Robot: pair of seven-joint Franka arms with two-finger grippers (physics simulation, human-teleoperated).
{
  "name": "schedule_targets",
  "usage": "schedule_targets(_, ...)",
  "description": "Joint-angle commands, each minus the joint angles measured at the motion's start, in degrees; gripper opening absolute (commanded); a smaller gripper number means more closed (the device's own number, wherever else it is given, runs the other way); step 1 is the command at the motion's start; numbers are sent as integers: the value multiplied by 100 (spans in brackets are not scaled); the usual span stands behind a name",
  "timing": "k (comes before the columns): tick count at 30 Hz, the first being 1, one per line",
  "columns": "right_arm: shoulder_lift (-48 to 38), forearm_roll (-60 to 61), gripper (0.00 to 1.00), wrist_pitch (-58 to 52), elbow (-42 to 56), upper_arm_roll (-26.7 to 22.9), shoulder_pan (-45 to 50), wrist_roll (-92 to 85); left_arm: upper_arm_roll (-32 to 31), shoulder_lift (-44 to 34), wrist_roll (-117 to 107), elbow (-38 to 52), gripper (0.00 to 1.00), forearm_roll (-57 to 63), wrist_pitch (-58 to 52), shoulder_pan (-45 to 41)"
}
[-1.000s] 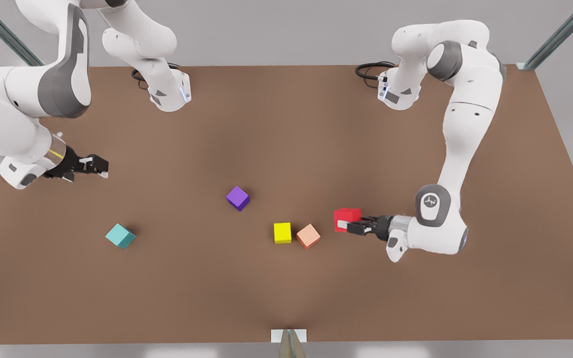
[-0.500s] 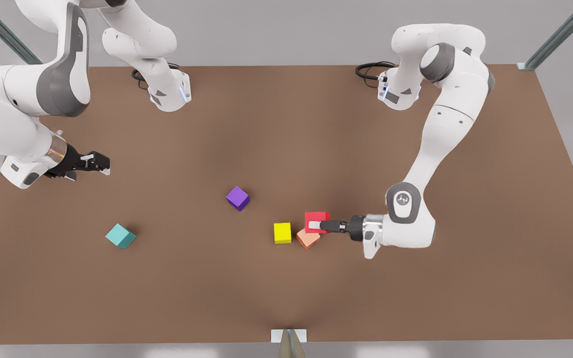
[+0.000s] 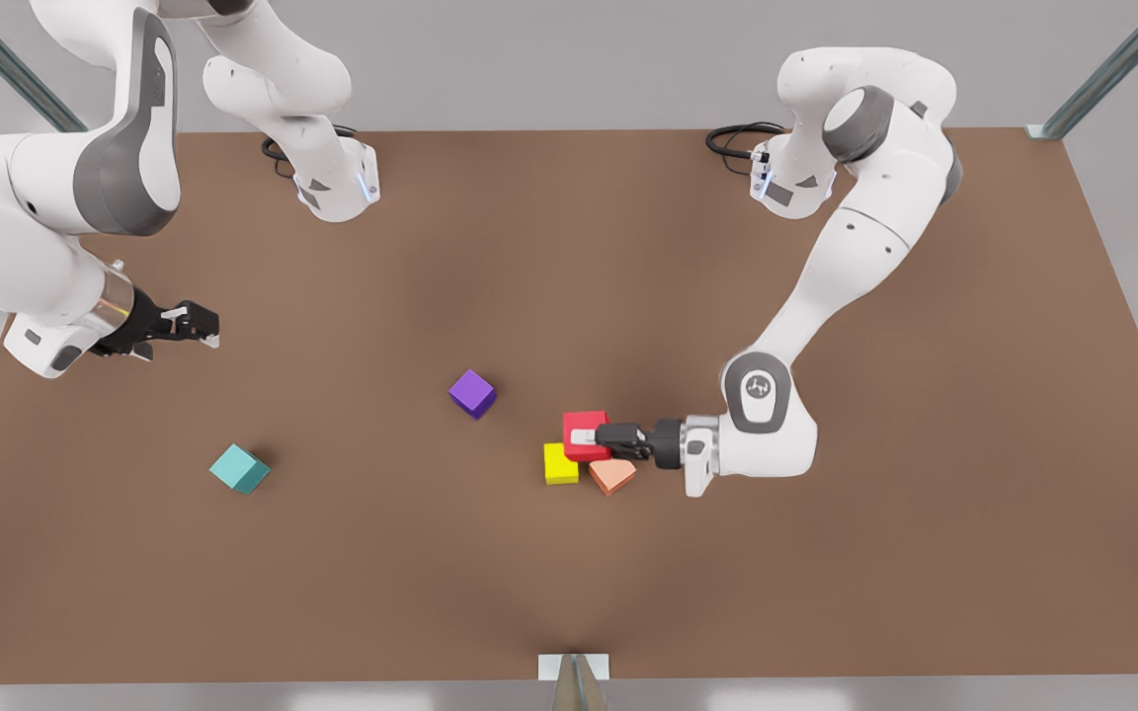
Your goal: Pick up red wooden cube and pass to hand red wooden cube and place in blue wooden cube
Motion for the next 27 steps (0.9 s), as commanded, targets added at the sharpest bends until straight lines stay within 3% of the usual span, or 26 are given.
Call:
schedule_targets(1, -5, 6, 100, -4, -7, 5, 11, -208, -17, 26, 1732, 10, 55, -318, 54, -1)
schedule_targets(3, 47, 172, 100, 31, 11, 5, 11, -217, -26, 17, 1732, 1, 55, -318, 36, 8)
schedule_targets(6, 1338, 2264, 100, 75, 705, 22, 47, -568, -35, 52, 1741, 1, 56, -318, 28, 8)
schedule_targets(8, 2033, 2879, 100, 75, 1382, 136, 214, -1367, -35, 61, 1741, 1, 55, -327, 28, 8)
schedule_targets(12, 2920, 5225, 100, 75, 1672, 242, 222, -3080, -44, 69, 1802, 1, 55, -424, 19, 8)
schedule_targets(17, 3817, 5772, 100, 584, 2296, 962, 249, -5586, -44, 87, 1811, 1, 55, -441, 19, 8)
schedule_targets(22, 3958, 5780, 100, 1920, 2270, 1059, 389, -8134, -79, 87, 1794, -25, 55, -433, 1, 34)
schedule_targets(27, 3994, 6597, 100, 2343, 2015, 1103, 548, -9603, -79, 96, 1794, -25, 55, -441, -7, 34)
